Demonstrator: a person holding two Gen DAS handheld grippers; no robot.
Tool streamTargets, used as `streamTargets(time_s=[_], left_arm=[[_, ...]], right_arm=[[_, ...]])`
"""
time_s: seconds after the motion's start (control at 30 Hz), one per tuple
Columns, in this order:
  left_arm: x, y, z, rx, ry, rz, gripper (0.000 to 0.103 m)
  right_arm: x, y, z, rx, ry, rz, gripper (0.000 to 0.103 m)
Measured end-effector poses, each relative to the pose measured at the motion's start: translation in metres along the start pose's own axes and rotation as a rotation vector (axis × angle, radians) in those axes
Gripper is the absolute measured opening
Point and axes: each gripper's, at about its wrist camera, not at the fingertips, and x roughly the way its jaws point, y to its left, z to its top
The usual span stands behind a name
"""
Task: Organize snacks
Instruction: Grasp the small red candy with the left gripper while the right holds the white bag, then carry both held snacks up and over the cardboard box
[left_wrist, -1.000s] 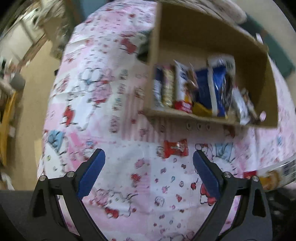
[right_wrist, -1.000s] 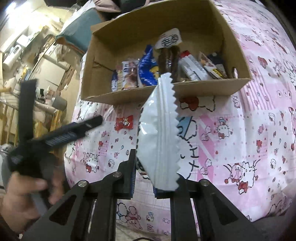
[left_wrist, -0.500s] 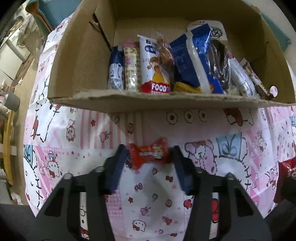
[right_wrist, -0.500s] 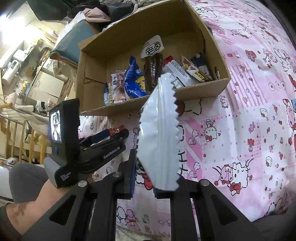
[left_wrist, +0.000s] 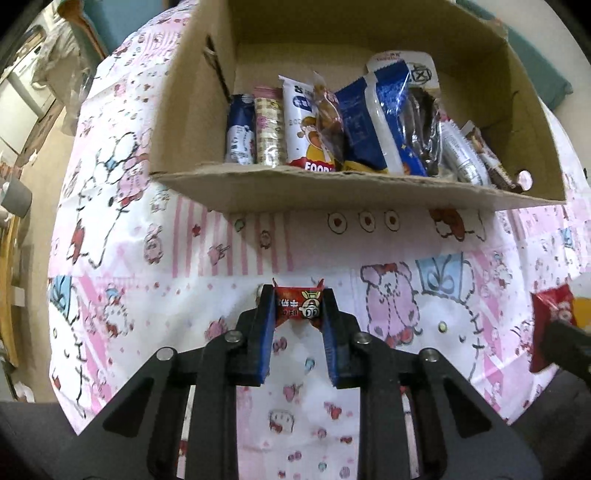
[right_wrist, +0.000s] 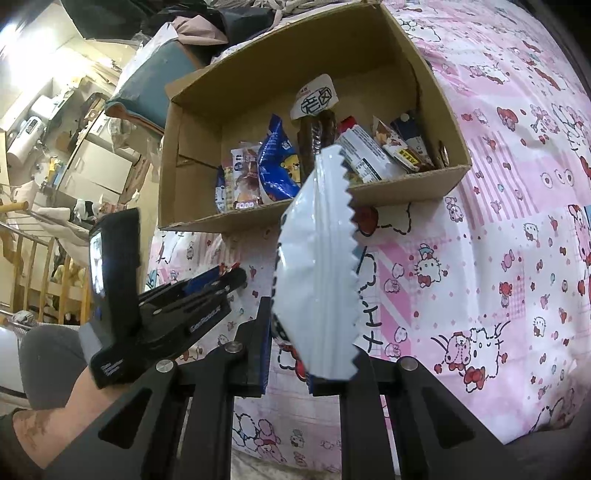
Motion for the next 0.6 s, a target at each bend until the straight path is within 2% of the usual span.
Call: streamTargets(time_s=[0.27,0.6], left_arm=[[-0.051,0.014,-0.008,-0.02,-0.08,-0.022,0.02],[-0.11,0.021,0.021,0.03,-0.221,-0.016,0.02]], right_arm=[[-0.01,0.009,0.002,-0.022,-0.029,0.028,0.015],[-0.033,0.022,0.027,-0.061,-0.119,0.054,0.015]])
